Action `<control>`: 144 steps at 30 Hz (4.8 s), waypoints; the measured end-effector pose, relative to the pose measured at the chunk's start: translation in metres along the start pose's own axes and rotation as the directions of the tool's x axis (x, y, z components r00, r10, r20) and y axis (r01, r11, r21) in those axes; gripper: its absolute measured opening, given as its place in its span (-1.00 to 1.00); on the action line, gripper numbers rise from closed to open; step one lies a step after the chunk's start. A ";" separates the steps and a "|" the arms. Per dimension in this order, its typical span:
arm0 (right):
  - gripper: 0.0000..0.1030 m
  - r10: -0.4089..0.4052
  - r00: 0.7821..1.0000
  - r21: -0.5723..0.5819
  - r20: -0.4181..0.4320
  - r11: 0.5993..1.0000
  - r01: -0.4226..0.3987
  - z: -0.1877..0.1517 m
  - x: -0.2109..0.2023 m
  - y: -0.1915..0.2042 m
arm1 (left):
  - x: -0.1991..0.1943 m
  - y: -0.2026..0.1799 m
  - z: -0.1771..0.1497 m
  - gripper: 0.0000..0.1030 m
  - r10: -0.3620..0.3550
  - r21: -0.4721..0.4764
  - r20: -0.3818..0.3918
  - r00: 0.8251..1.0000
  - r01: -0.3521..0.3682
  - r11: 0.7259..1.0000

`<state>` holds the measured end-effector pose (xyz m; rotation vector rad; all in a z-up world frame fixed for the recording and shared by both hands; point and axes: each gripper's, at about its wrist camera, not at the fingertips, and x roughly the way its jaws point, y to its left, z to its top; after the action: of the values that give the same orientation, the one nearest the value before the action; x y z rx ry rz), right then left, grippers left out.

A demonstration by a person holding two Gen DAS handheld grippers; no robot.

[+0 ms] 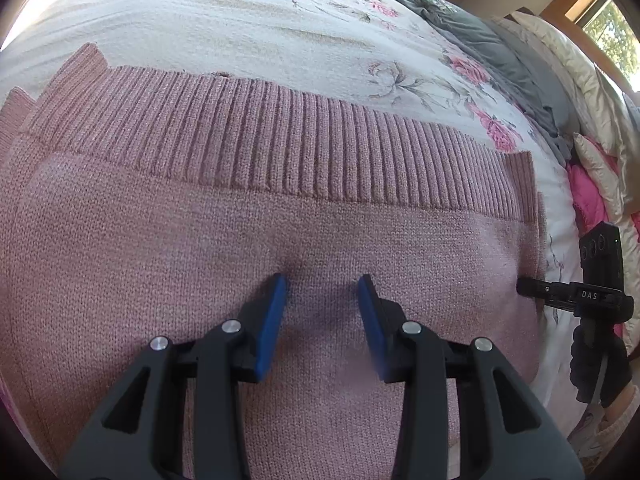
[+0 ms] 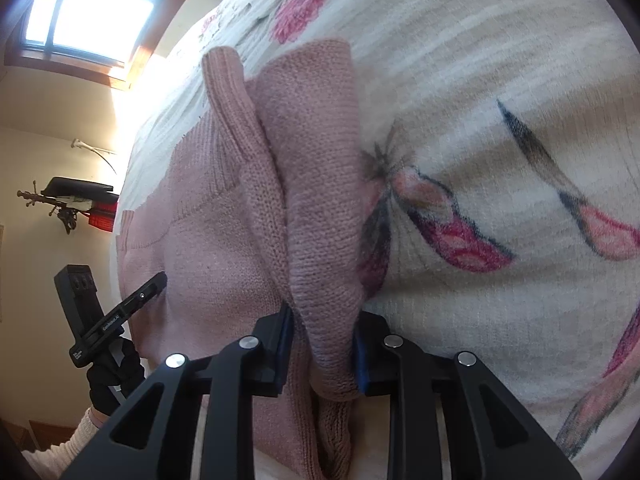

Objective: Fold small clothes

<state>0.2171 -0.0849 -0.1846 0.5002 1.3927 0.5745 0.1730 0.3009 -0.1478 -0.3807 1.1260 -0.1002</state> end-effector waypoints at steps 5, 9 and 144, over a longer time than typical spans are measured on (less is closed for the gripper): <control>-0.59 -0.048 0.999 0.017 -0.001 0.999 0.048 0.001 -0.004 0.011 | -0.008 0.004 0.000 -0.27 -0.026 -0.016 -0.011 1.000 0.026 1.000; -0.63 -0.081 0.997 -0.018 0.022 0.997 0.081 0.001 -0.015 0.046 | -0.036 0.015 -0.001 -0.26 -0.039 -0.049 0.012 0.999 0.040 0.998; 0.10 -0.116 0.993 -0.512 -0.028 0.855 0.086 -0.123 0.116 0.273 | -0.121 0.194 0.027 -0.46 -0.136 -0.334 0.187 0.973 0.193 0.923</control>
<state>0.0825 0.1981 -0.1131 -0.0205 1.2460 0.8443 0.1228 0.5204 -0.1009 -0.7908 0.9493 -0.0154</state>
